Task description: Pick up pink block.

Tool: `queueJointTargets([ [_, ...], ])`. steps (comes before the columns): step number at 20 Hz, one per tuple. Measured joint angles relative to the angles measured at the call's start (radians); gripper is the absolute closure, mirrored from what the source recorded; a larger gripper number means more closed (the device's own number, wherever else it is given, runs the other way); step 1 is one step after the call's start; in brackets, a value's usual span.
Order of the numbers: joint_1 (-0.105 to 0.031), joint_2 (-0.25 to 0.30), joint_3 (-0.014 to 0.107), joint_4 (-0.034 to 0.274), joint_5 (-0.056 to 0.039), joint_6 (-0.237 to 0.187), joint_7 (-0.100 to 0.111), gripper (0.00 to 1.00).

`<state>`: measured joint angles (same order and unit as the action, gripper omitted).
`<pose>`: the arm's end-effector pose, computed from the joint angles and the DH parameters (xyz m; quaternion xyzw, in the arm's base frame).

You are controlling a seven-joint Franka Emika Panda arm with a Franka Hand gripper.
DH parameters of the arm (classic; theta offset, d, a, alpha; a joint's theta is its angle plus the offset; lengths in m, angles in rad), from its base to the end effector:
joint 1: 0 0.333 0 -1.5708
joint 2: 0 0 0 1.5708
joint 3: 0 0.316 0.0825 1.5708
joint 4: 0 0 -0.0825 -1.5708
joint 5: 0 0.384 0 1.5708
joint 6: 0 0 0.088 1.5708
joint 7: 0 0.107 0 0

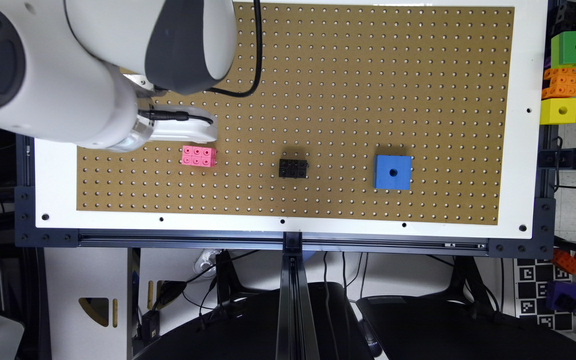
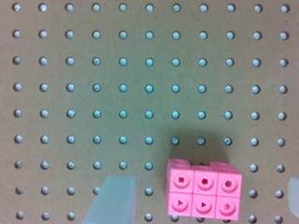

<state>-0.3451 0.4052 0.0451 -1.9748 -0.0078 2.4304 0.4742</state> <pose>0.5904 -0.1838 0.2677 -0.9260 0.3766 -0.0248 0.0084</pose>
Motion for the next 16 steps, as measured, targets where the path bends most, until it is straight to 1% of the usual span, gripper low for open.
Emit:
queueJointTargets([
  [2,0.001,0.028,0.002,0.031,0.0,-0.002,0.001,0.0],
  [3,0.003,0.039,0.003,0.043,0.0,-0.002,0.001,0.0],
  [4,0.004,0.044,0.003,0.046,0.0,-0.002,0.001,0.0],
  [12,0.004,0.079,0.004,0.048,0.0,0.008,0.001,0.0],
  [16,0.004,0.115,0.004,0.05,0.0,0.042,0.001,0.0],
])
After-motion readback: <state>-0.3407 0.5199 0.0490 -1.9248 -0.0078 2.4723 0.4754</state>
